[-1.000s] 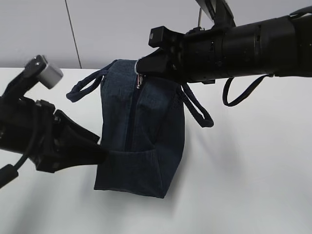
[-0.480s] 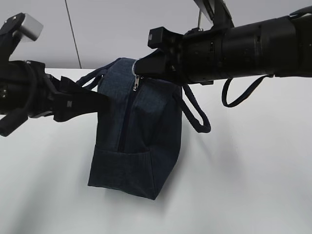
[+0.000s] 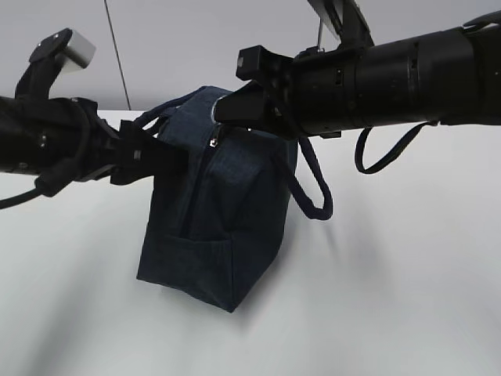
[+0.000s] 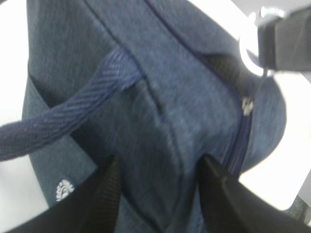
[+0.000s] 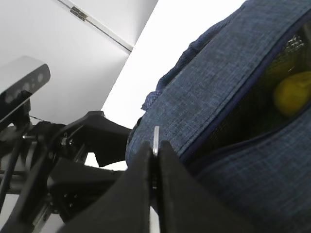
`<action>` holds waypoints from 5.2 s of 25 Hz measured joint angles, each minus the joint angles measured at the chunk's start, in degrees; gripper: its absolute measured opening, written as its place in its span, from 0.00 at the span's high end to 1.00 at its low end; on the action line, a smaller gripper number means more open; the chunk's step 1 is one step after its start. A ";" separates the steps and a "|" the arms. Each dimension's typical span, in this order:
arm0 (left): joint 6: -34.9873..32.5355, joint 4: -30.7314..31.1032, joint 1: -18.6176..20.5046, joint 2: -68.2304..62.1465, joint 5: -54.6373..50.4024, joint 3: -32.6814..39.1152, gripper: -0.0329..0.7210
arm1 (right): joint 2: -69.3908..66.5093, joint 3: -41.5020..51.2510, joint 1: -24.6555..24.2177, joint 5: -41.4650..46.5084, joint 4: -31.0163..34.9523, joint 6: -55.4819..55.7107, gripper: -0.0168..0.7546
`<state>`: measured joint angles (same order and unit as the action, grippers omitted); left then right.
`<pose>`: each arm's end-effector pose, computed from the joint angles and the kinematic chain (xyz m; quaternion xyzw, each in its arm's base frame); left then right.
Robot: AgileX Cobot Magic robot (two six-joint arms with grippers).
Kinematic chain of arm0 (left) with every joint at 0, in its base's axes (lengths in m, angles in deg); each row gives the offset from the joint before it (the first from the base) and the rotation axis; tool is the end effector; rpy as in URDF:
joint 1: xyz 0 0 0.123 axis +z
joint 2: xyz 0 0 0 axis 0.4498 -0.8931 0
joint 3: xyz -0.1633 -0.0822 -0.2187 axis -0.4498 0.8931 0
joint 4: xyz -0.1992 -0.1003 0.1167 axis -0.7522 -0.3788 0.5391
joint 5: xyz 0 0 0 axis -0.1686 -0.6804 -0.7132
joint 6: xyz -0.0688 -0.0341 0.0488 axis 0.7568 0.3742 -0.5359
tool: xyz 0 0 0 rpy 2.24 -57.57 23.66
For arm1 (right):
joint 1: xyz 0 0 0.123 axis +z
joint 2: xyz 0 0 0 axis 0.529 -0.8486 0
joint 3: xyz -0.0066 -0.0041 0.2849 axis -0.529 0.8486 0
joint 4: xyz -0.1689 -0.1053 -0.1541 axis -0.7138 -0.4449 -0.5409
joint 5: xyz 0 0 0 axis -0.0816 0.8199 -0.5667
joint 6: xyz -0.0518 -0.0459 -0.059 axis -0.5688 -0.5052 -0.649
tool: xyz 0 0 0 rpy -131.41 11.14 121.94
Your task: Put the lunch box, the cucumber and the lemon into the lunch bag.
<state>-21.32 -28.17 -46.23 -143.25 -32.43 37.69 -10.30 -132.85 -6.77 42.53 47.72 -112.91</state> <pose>0.2659 -0.1452 0.2419 0.2115 0.8396 -0.3411 0.3661 0.2971 0.1923 0.2876 -0.0860 0.8187 0.4550 0.3396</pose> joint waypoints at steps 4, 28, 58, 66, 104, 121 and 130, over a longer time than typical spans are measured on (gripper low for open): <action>0.00 0.00 0.00 -2.42 -2.43 -2.67 0.64 | 0.00 0.00 0.00 0.24 0.00 -0.11 0.98; 2.04 14.55 0.00 -4.13 -10.60 -3.98 0.96 | -0.13 0.00 0.00 -6.71 -0.32 -0.94 0.98; 6.84 22.61 0.00 -4.22 -16.07 -3.98 0.97 | -10.24 -8.53 -1.44 -11.39 0.43 -4.55 0.98; 7.06 22.83 0.00 -4.22 -18.15 -3.98 0.97 | -13.10 -11.35 -4.82 -11.06 0.43 -4.99 0.98; 15.00 23.74 0.00 1.22 -19.53 -3.98 0.50 | -19.09 -15.10 -5.92 -5.85 0.90 -5.17 0.98; 46.11 43.16 0.00 2.57 -24.25 -23.57 0.50 | -19.09 -15.10 -6.05 -4.37 0.61 -5.41 0.98; 50.37 46.01 0.00 -9.39 -27.09 -29.29 0.50 | -19.09 -15.10 -6.14 -4.01 0.57 -5.54 0.98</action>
<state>29.05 17.85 -46.23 -152.65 -59.52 8.40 -29.39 -147.95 -12.91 38.52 48.29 -118.45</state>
